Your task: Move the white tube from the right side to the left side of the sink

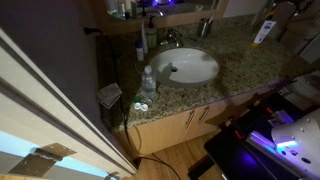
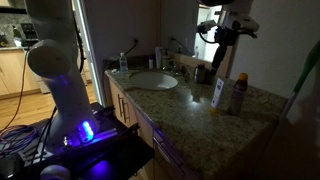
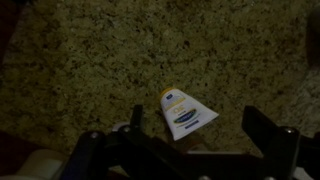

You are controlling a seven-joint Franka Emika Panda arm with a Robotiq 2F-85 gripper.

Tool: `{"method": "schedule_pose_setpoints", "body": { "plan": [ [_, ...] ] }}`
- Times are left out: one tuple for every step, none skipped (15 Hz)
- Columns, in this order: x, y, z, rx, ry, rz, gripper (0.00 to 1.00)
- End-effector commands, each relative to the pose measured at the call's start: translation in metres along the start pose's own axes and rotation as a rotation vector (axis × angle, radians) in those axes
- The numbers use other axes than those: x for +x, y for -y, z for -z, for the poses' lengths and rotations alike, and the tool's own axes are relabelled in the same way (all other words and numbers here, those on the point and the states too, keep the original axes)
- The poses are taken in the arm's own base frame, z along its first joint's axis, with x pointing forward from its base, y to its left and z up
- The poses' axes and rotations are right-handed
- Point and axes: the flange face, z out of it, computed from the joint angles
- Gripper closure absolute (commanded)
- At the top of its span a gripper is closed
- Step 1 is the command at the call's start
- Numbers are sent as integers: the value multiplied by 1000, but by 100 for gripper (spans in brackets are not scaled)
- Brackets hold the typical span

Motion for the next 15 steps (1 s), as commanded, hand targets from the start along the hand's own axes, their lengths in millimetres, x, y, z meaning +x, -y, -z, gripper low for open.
{"method": "schedule_pose_setpoints", "body": {
  "plan": [
    [38, -14, -11, 31, -11, -200, 0],
    [43, -18, -17, 26, -7, -261, 0],
    [29, -16, -9, 16, -5, -172, 0],
    [34, -19, -14, 12, -3, -212, 0],
    [37, -20, -16, 8, -2, -231, 0],
    [38, -20, -18, 6, -1, -240, 0],
    [38, -19, -18, 6, -2, -244, 0],
    [36, -16, -28, 5, 7, -259, 0],
    [35, -14, -34, 13, -2, -281, 0],
    [34, -12, -43, 20, -15, -310, 0],
    [33, -10, -49, 15, -7, -337, 0],
    [29, -3, -58, 17, -17, -356, 0],
    [29, 0, -64, 23, -28, -376, 0],
    [30, 4, -69, 26, -46, -394, 0],
    [29, 7, -75, 25, -50, -408, 0]
  ]
}}
